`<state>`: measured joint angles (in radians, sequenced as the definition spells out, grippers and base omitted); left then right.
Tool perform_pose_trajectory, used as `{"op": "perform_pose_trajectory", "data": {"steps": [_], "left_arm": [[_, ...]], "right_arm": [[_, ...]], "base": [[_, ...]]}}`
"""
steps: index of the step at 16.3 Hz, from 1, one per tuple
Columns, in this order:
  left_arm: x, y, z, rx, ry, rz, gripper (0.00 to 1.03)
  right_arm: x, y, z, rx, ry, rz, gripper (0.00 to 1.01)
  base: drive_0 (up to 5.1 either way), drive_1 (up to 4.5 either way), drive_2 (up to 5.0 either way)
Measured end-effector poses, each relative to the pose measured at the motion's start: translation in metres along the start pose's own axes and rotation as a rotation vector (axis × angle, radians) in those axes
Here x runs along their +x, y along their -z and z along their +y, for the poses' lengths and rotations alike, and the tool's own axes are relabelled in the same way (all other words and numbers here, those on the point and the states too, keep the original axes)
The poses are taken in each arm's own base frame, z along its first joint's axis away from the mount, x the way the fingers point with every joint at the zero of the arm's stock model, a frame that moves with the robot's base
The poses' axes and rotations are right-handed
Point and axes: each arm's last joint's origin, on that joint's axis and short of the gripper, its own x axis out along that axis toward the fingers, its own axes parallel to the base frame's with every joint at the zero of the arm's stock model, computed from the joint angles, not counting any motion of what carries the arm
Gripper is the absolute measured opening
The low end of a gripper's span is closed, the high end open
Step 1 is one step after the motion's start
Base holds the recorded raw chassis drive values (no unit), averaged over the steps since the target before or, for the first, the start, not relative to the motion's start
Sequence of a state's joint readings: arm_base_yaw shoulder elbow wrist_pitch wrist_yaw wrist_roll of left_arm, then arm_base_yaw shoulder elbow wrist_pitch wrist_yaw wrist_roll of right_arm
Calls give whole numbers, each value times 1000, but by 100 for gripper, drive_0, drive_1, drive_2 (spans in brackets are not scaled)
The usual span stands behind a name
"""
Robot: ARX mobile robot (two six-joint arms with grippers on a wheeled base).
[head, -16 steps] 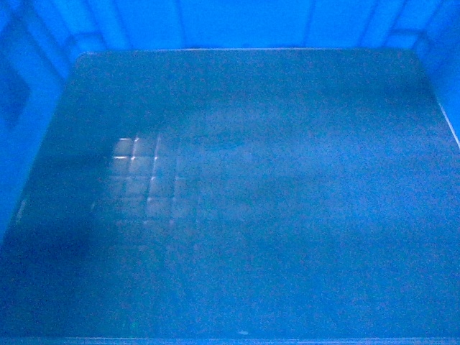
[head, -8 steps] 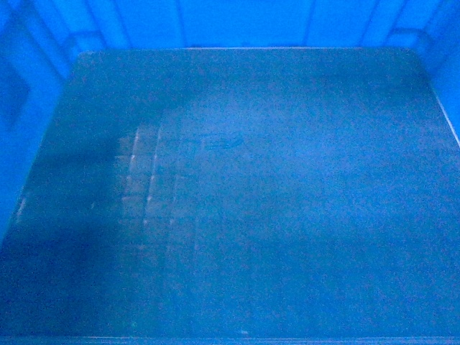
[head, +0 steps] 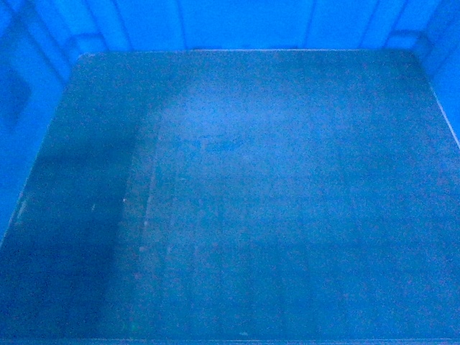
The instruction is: Place box next to blue box on left shelf
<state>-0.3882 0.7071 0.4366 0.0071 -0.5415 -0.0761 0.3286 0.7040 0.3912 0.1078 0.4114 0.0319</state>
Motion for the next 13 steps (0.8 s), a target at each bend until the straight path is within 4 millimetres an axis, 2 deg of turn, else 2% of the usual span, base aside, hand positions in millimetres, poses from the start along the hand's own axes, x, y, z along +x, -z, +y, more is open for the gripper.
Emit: {"op": "perform_pose_trajectory", "data": {"steps": [13], "left_arm": [[0, 0, 0, 0, 0, 0, 18]], "right_arm": [[0, 0, 0, 1, 0, -1, 20]], "base": [[-162, -162, -162]]}}
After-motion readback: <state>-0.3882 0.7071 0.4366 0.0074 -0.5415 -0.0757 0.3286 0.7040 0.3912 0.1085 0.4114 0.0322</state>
